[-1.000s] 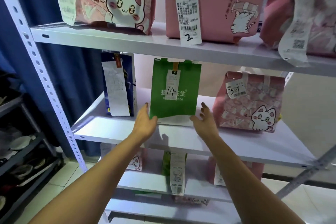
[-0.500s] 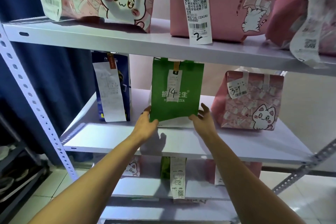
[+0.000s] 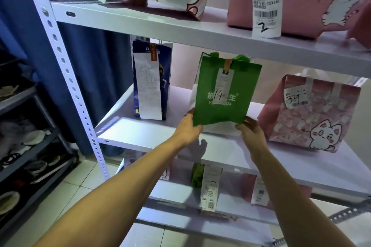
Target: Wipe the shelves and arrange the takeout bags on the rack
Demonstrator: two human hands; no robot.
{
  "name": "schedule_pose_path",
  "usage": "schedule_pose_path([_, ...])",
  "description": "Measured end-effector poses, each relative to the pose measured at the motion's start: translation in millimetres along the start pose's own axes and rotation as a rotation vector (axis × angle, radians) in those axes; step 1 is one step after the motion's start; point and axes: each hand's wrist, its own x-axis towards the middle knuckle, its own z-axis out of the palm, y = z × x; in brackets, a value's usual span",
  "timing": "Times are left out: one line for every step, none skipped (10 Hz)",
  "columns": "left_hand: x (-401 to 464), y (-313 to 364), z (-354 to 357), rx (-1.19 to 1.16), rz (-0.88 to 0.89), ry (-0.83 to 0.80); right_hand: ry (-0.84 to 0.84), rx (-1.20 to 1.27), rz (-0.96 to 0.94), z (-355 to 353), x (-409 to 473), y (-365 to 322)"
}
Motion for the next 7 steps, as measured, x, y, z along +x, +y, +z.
schedule_pose_path([-3, 1, 0, -0.004, 0.002, -0.007, 0.002, -0.016, -0.01, -2, -3, 0])
schedule_pose_path([-7, 1, -2, -0.011, 0.002, -0.021, 0.016, -0.021, -0.014, -4, -8, -1])
schedule_pose_path([-9, -2, -4, -0.018, 0.005, -0.021, 0.015, -0.019, -0.017, -5, -10, -2])
schedule_pose_path([-9, -7, -6, -0.032, 0.007, -0.014, 0.003, -0.042, -0.009, -4, -13, -1])
schedule_pose_path([-10, -7, -7, -0.029, 0.008, -0.002, -0.004, -0.056, -0.008, -3, -19, -4])
schedule_pose_path([-15, -5, -8, -0.002, 0.05, 0.029, 0.017, -0.09, -0.04, -2, -26, -8])
schedule_pose_path([-17, -7, -6, 0.026, 0.052, 0.027, 0.014, -0.102, -0.06, -2, -27, -9])
